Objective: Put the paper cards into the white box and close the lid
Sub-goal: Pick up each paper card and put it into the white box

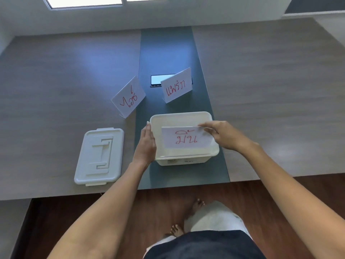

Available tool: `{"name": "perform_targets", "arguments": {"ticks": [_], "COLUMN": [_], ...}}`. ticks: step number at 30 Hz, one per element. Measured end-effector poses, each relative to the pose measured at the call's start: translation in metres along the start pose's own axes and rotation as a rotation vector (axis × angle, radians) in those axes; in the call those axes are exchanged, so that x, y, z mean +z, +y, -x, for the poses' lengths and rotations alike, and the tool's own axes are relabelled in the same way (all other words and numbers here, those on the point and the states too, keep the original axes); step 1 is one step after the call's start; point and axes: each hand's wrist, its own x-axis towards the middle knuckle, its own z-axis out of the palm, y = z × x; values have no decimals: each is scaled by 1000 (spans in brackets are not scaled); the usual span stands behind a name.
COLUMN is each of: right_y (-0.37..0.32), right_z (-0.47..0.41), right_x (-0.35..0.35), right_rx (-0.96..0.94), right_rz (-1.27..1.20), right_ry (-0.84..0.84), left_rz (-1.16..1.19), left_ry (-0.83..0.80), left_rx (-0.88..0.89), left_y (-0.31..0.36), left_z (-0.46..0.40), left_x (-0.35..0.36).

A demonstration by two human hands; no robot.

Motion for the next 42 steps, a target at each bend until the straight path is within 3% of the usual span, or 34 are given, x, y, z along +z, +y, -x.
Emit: {"name": "perform_targets", "arguments": {"ticks": [3,22,25,30,34,42], "right_y": [9,17,16,18,15,0], "right_z": [-6,-41,-58,-105,-149,-259], "right_x": [14,18,3,-29,-45,-57], "right_rx": [40,50,38,-54,-41,65], "right_rz": [1,100,-16,-276,-285,-94], "right_ry": [-88,-651,-551,-154,48,36], "left_rz": [44,156,154,120,110,113], "left_ry": [5,73,61,52,52,64], "left_rx": [74,-24,-9,-3,20,-2], "left_y": [1,3,1,-2,-1,4], "left_z": [5,-1,-2,-6,-5,-4], "left_x": [-2,2,2,2,0,1]}}
